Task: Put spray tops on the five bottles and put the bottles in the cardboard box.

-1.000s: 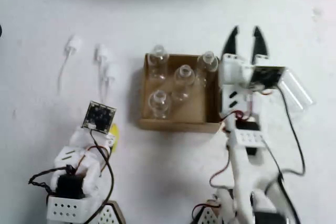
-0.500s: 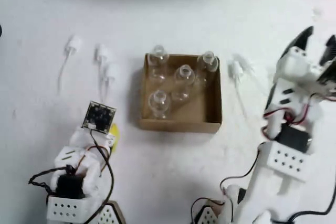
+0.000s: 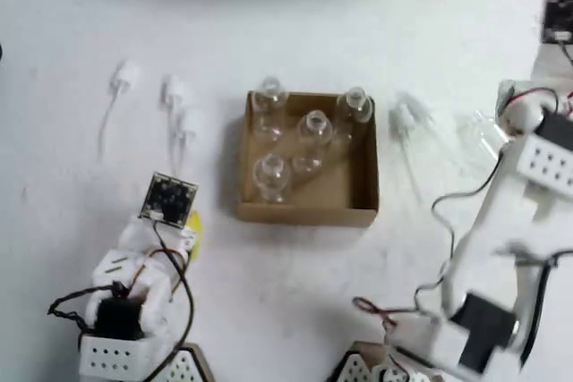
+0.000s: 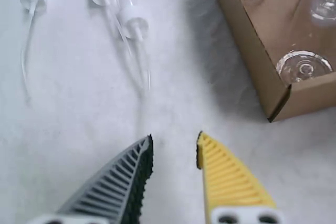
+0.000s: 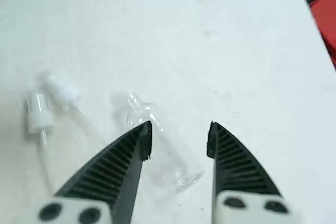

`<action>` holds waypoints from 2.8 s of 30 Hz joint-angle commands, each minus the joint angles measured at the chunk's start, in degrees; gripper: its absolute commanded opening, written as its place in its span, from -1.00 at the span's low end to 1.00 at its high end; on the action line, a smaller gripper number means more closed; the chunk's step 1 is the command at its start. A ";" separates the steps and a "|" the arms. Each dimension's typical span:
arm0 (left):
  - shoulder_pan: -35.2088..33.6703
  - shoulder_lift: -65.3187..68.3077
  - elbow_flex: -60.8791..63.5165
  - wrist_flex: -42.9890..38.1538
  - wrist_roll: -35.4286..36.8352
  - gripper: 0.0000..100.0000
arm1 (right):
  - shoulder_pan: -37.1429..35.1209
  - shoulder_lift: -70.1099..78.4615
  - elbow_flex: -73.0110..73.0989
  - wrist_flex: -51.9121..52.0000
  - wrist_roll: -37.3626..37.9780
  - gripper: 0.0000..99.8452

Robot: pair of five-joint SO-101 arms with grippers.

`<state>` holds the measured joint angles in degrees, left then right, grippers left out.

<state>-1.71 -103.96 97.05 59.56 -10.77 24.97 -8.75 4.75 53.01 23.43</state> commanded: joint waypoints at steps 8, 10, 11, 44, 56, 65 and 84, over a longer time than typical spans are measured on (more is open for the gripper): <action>0.66 -0.40 -0.18 0.09 -0.79 -0.74 | -3.56 29.67 -26.55 17.54 16.26 -0.69; 0.66 -0.40 -0.18 0.09 -0.79 -0.74 | -4.00 34.51 -30.86 18.77 18.02 -0.69; 0.66 -0.40 -0.18 0.00 -0.79 -0.74 | -4.09 36.79 -33.05 18.95 18.55 -0.69; 0.66 -0.40 -0.18 -0.09 -0.79 -0.74 | -3.82 73.10 -77.63 25.98 27.69 -0.70; 0.75 -0.40 -0.18 -0.18 -0.79 -0.74 | -2.68 73.89 -77.63 26.51 31.74 -0.95; 0.75 -0.40 -0.18 -0.18 -0.79 -0.74 | -2.86 70.11 -83.34 36.09 31.30 -0.97; 0.75 -0.40 -0.18 0.00 -0.79 -0.74 | -5.23 32.48 -83.69 46.64 11.16 -0.97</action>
<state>-1.71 -103.96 97.05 59.56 -10.77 20.75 37.85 -88.00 97.85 36.44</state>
